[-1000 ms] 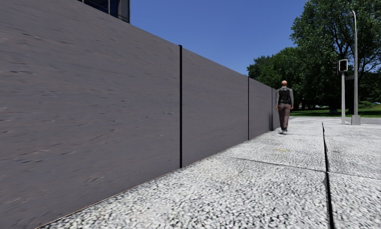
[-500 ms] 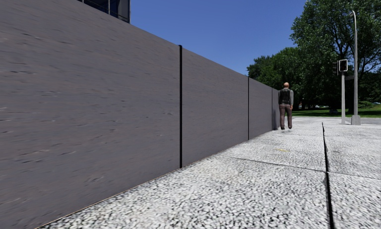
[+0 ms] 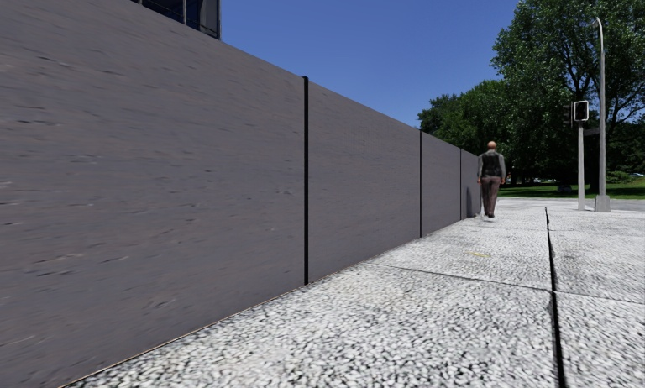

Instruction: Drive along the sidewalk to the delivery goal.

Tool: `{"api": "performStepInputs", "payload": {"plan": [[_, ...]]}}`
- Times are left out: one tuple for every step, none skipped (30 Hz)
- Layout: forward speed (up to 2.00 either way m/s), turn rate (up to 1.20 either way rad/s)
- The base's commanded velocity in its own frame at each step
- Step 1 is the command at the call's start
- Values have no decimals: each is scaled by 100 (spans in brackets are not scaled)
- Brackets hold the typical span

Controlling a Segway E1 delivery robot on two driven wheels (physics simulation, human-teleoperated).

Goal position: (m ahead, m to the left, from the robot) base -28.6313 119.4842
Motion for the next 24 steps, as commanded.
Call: {"api": "performStepInputs", "payload": {"plan": [[0, 120], [0, 120], [0, 120], [0, 120], [0, 120], [0, 120], [0, 120], [0, 120], [0, 120], [0, 120], [0, 120], [0, 120], [0, 120], [0, 120], [0, 120], [0, 120], [0, 120], [0, 120], [0, 120], [0, 120], [0, 120], [0, 120], [0, 120], [0, 120]]}}
